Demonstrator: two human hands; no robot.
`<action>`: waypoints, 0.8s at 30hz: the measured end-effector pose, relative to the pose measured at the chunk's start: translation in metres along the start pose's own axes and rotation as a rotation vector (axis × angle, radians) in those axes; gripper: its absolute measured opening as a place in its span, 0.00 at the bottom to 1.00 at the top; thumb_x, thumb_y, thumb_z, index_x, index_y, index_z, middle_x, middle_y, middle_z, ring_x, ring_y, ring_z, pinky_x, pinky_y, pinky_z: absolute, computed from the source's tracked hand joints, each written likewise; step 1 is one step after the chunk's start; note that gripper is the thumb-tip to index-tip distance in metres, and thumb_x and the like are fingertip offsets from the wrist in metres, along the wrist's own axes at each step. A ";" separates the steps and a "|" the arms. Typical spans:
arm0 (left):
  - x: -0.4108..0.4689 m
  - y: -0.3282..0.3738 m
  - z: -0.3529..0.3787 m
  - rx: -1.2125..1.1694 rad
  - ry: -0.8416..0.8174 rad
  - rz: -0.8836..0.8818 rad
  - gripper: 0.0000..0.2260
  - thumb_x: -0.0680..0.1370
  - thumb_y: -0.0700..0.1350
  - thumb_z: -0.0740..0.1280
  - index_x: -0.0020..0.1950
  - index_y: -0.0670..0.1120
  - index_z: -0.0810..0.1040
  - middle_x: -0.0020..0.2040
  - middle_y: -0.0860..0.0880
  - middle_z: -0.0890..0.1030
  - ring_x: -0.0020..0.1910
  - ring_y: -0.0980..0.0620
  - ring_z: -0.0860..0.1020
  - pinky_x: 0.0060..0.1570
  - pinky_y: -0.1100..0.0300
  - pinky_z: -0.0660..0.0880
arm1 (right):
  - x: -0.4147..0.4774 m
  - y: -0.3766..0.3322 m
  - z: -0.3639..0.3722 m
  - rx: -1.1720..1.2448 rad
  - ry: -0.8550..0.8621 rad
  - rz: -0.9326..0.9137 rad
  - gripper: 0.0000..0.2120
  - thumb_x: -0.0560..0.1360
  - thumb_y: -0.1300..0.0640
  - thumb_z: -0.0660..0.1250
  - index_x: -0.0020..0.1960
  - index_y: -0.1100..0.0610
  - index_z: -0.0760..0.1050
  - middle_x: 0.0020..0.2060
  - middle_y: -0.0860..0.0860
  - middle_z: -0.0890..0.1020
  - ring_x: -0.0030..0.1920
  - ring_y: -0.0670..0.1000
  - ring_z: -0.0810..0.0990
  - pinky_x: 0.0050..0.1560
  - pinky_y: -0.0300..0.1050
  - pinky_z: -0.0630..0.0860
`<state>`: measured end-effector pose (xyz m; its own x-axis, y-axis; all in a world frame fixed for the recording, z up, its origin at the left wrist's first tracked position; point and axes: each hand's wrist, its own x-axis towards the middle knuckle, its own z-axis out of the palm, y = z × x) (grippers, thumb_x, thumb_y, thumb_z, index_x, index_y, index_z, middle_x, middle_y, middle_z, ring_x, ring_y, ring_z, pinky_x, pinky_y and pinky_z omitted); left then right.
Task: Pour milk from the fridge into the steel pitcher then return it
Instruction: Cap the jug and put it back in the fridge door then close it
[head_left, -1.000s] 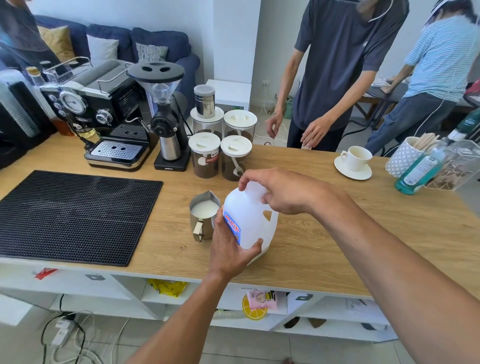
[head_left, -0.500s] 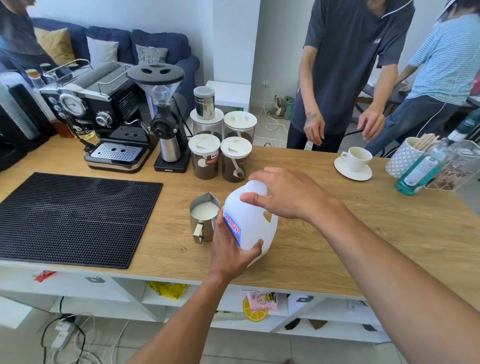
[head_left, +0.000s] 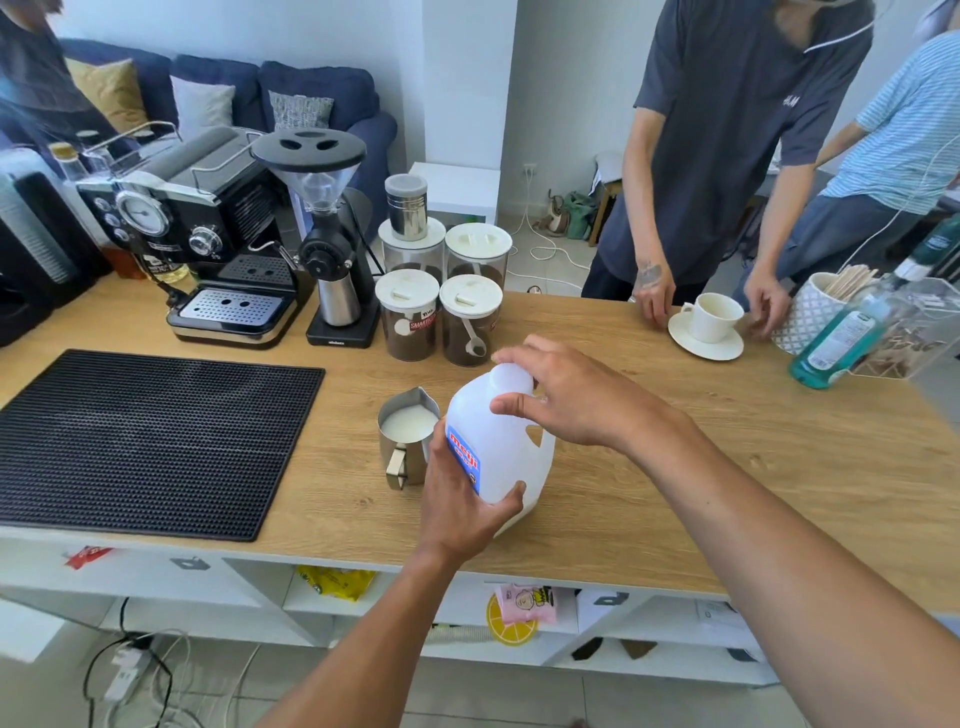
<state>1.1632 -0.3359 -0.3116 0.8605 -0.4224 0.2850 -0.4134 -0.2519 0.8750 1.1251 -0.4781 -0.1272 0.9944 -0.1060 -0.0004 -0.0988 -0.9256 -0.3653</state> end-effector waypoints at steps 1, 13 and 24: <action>0.000 0.001 0.000 0.001 0.001 0.000 0.50 0.64 0.60 0.76 0.77 0.54 0.49 0.70 0.56 0.64 0.69 0.54 0.68 0.64 0.52 0.72 | 0.000 0.002 0.000 0.052 -0.011 -0.007 0.27 0.74 0.38 0.66 0.69 0.47 0.69 0.51 0.41 0.70 0.52 0.48 0.76 0.47 0.44 0.68; -0.001 0.002 -0.001 -0.015 -0.006 -0.007 0.50 0.63 0.60 0.76 0.76 0.57 0.48 0.71 0.55 0.65 0.69 0.58 0.67 0.62 0.61 0.70 | -0.005 0.007 0.016 -0.017 0.156 -0.027 0.26 0.74 0.36 0.63 0.66 0.50 0.72 0.48 0.43 0.71 0.47 0.49 0.76 0.46 0.47 0.72; -0.001 -0.001 -0.003 -0.015 -0.026 -0.011 0.51 0.64 0.58 0.77 0.78 0.50 0.50 0.72 0.51 0.64 0.71 0.53 0.68 0.65 0.49 0.73 | -0.008 0.007 0.038 -0.205 0.395 0.009 0.24 0.75 0.35 0.61 0.60 0.52 0.75 0.48 0.47 0.77 0.45 0.53 0.79 0.41 0.44 0.66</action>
<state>1.1635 -0.3327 -0.3115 0.8567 -0.4421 0.2657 -0.3996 -0.2433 0.8838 1.1178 -0.4698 -0.1653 0.9066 -0.2079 0.3673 -0.1522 -0.9727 -0.1751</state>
